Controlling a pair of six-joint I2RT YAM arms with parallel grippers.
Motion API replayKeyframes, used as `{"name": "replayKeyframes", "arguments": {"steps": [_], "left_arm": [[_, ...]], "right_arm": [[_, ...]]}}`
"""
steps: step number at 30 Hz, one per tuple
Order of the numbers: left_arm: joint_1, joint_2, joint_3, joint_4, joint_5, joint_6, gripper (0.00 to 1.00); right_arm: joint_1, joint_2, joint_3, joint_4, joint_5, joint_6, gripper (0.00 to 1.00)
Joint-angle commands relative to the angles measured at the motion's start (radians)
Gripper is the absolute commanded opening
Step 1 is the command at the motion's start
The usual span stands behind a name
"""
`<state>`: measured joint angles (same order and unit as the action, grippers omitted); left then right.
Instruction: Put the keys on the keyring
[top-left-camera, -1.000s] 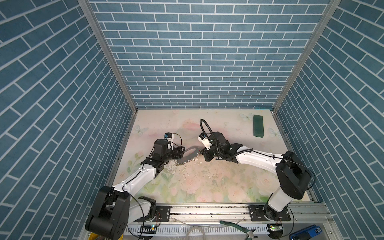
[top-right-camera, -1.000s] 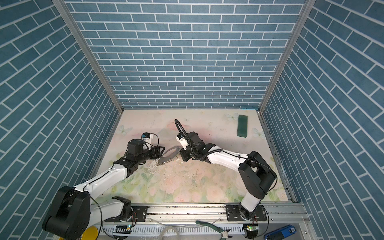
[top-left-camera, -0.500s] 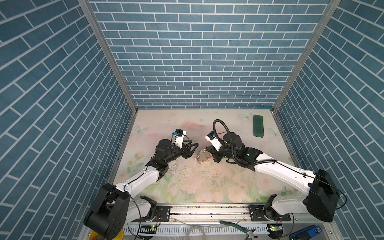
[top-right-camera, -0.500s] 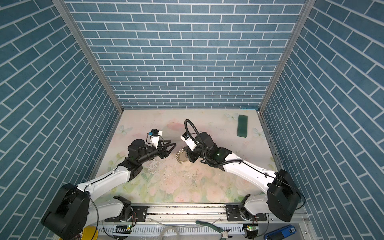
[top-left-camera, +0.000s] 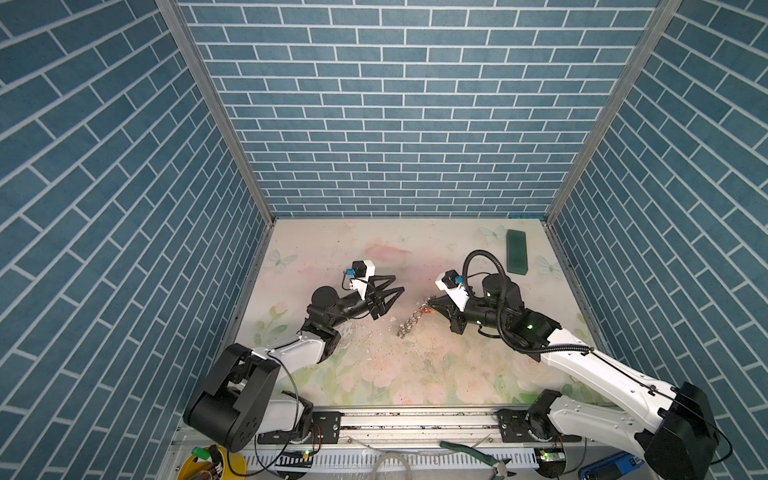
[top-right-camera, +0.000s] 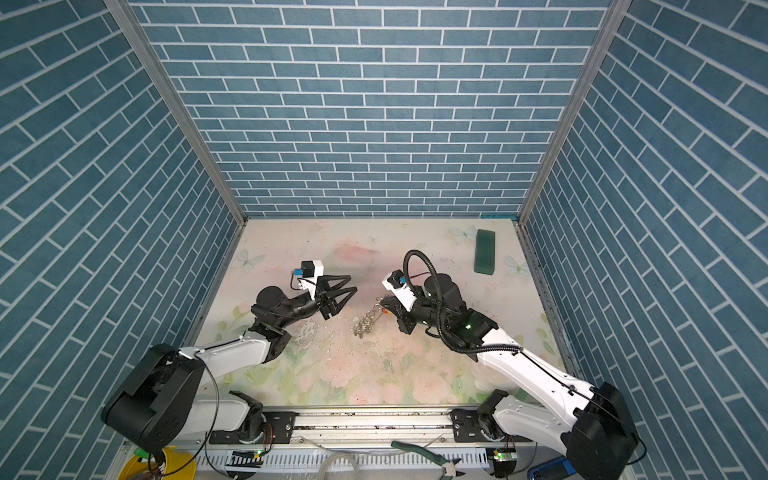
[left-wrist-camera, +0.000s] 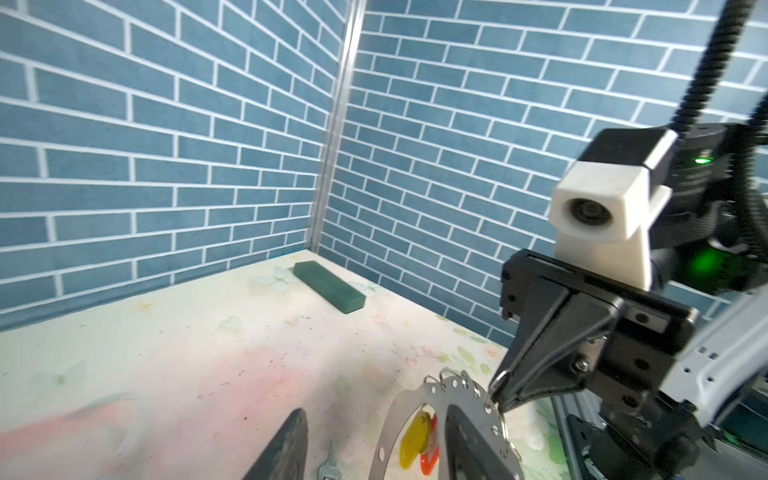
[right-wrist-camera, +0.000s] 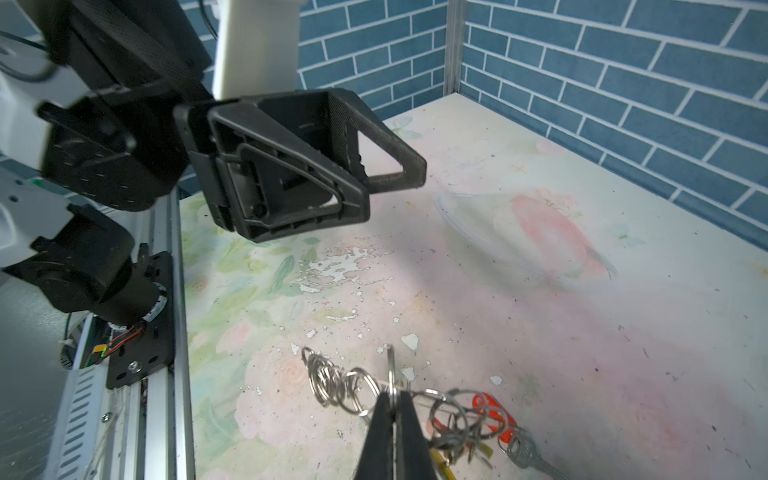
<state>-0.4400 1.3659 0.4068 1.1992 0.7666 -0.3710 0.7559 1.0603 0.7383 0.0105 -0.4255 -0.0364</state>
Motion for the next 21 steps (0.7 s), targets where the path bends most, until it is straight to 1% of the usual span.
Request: {"name": "replayKeyframes", "arguments": {"steps": [1, 3, 6, 10, 16, 21], "left_arm": [[-0.018, 0.052, -0.008, 0.205, 0.114, -0.029, 0.49], [-0.042, 0.072, 0.006, 0.196, 0.139, -0.01, 0.47], [-0.075, 0.088, 0.021, 0.191, 0.17, 0.015, 0.46], [-0.084, 0.099, 0.031, 0.184, 0.205, 0.016, 0.46], [-0.118, 0.1, 0.034, 0.139, 0.246, 0.061, 0.43], [-0.12, 0.099, 0.038, 0.119, 0.25, 0.07, 0.37]], "right_arm": [[-0.01, -0.026, -0.02, 0.072, -0.116, -0.057, 0.0], [-0.013, -0.029, -0.026, 0.085, -0.137, -0.056, 0.0], [-0.014, -0.032, -0.031, 0.099, -0.155, -0.051, 0.0], [-0.019, -0.043, -0.047, 0.123, -0.161, -0.044, 0.0], [-0.027, -0.039, -0.063, 0.169, -0.204, -0.031, 0.0], [-0.03, -0.023, -0.061, 0.185, -0.242, -0.027, 0.0]]}}
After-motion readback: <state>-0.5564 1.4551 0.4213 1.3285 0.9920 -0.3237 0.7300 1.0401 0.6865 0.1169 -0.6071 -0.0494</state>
